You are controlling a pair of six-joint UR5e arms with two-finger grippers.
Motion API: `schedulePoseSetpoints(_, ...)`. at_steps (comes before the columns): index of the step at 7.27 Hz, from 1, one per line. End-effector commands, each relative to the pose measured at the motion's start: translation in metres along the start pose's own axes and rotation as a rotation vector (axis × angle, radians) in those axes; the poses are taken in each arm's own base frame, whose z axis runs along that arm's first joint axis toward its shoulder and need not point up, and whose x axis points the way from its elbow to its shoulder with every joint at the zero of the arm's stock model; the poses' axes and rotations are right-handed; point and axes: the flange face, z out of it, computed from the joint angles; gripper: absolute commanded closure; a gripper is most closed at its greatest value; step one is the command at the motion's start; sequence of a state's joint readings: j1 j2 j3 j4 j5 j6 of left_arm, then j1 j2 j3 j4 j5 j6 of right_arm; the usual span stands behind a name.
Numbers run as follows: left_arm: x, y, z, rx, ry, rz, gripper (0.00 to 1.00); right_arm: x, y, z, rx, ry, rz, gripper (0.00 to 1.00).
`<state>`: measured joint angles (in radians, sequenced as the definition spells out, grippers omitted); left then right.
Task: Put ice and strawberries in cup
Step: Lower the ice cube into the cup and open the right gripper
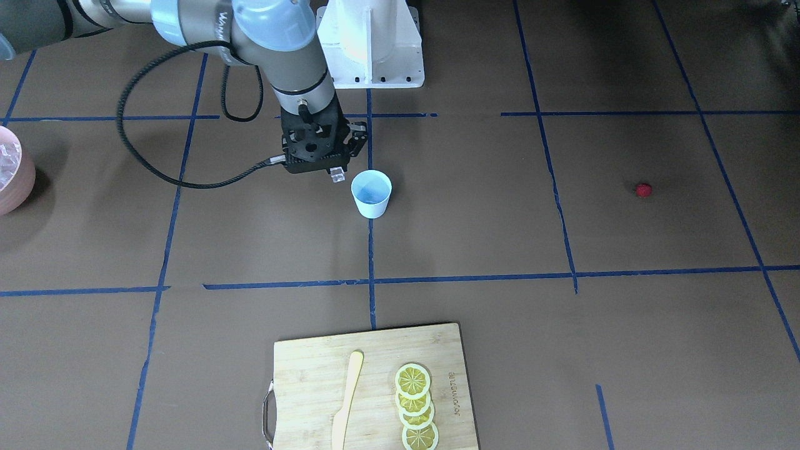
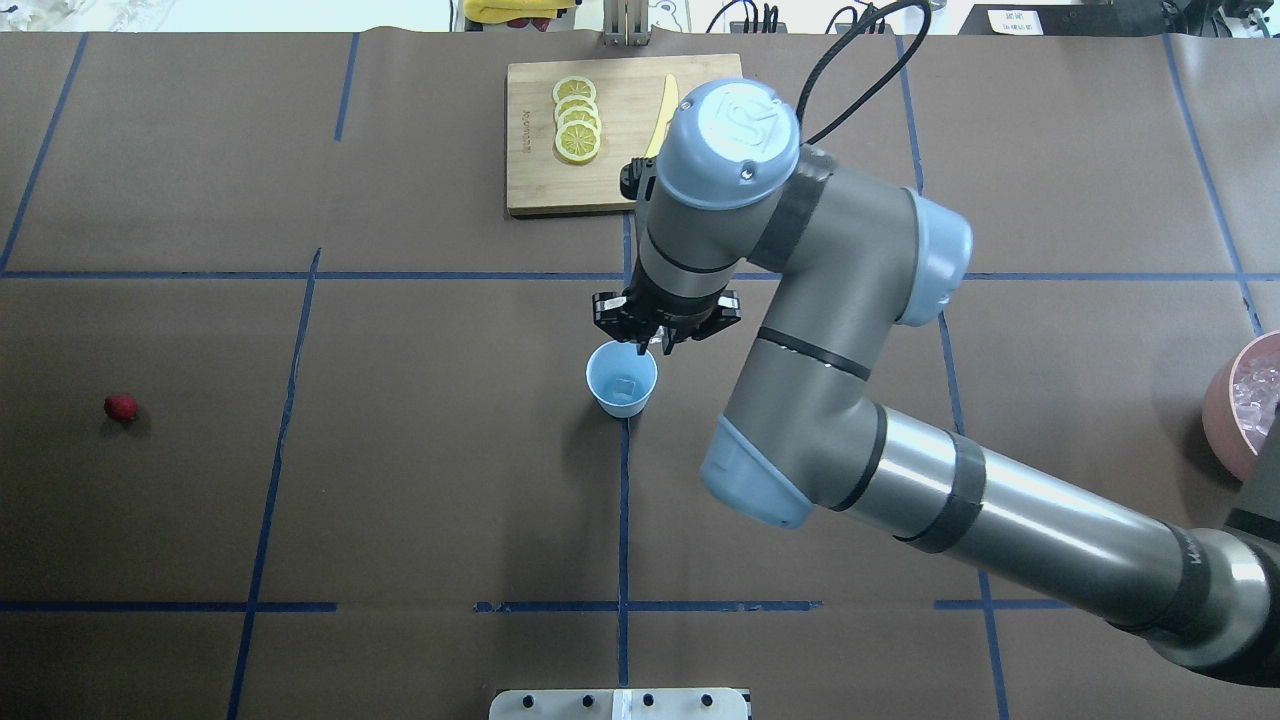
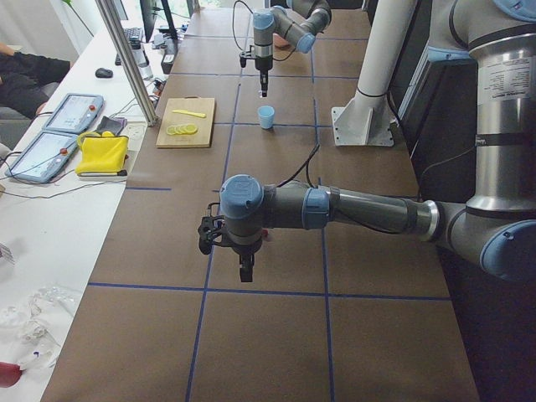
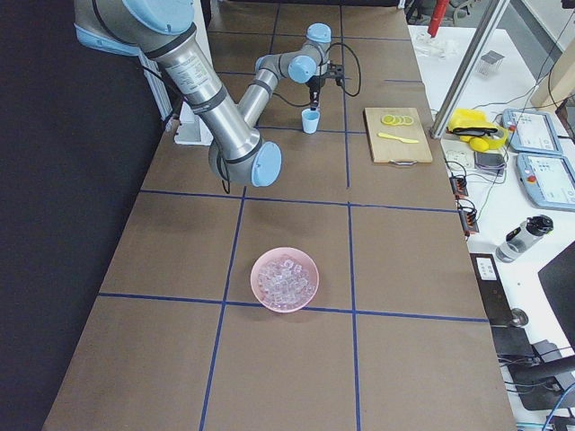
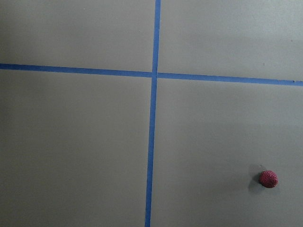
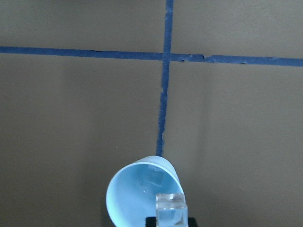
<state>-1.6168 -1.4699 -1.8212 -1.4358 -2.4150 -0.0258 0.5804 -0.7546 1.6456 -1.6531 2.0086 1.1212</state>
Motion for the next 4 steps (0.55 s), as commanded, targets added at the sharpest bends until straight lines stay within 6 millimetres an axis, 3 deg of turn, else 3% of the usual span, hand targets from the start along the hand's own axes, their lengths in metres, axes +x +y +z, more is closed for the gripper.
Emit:
schedulePoseSetpoints(1,0.0,0.0,0.0,0.001,-0.001,0.002,0.0,-0.027,-0.002,0.016,-0.005,0.004,0.009,1.0)
schedulePoseSetpoints(4,0.0,-0.001,0.0,0.0,-0.001,0.002,0.0,-0.033,0.005,0.027,-0.003,0.022,0.0,1.0)
